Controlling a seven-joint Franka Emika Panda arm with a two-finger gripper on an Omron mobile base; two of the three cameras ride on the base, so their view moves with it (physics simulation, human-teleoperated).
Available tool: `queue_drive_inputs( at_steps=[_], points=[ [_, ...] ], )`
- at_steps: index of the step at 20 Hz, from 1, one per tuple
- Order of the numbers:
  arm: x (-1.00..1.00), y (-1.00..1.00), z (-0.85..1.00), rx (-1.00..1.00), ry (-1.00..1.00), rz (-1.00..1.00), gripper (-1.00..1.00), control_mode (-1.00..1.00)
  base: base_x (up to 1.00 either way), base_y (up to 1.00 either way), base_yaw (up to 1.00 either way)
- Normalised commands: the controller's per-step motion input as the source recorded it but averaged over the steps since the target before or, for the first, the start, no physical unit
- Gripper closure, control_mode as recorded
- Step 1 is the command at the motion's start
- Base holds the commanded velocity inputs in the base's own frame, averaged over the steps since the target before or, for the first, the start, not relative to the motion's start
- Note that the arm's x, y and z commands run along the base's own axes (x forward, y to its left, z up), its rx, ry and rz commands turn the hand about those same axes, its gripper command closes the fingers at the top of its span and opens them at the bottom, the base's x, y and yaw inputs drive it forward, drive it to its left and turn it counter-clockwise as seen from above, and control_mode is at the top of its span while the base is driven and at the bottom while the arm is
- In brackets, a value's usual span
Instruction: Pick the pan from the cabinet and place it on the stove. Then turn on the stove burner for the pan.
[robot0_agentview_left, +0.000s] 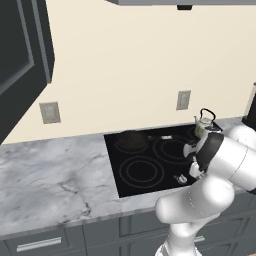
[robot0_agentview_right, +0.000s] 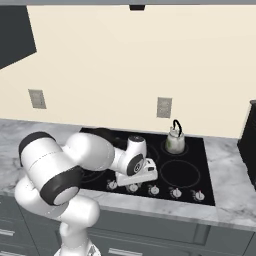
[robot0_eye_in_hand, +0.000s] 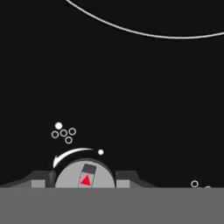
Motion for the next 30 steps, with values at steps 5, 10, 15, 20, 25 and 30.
queue_drive_inputs(
  at_steps=[5, 10, 15, 20, 25, 30],
  points=[
    [-0.57, 0.07, -0.67, 0.0, -0.04, 0.18, 1.0, -1.0, 0.0, 0.0, 0.0],
    [-0.65, 0.04, -0.74, 0.0, -0.02, 0.18, 1.0, -1.0, 0.0, 0.0, 0.0],
    [-0.63, 0.06, -0.84, -0.03, -0.01, 0.2, 1.0, -1.0, 0.0, 0.0, 0.0],
    [-0.67, 0.07, -0.93, -0.05, -0.05, 0.22, 1.0, -1.0, 0.0, 0.0, 0.0],
    [-0.65, 0.02, -0.85, -0.03, -0.07, 0.2, 1.0, -1.0, 0.0, 0.0, 0.0],
    [-0.56, 0.0, -0.6, 0.0, -0.06, 0.16, 1.0, -1.0, 0.0, 0.0, 0.0]
  ],
)
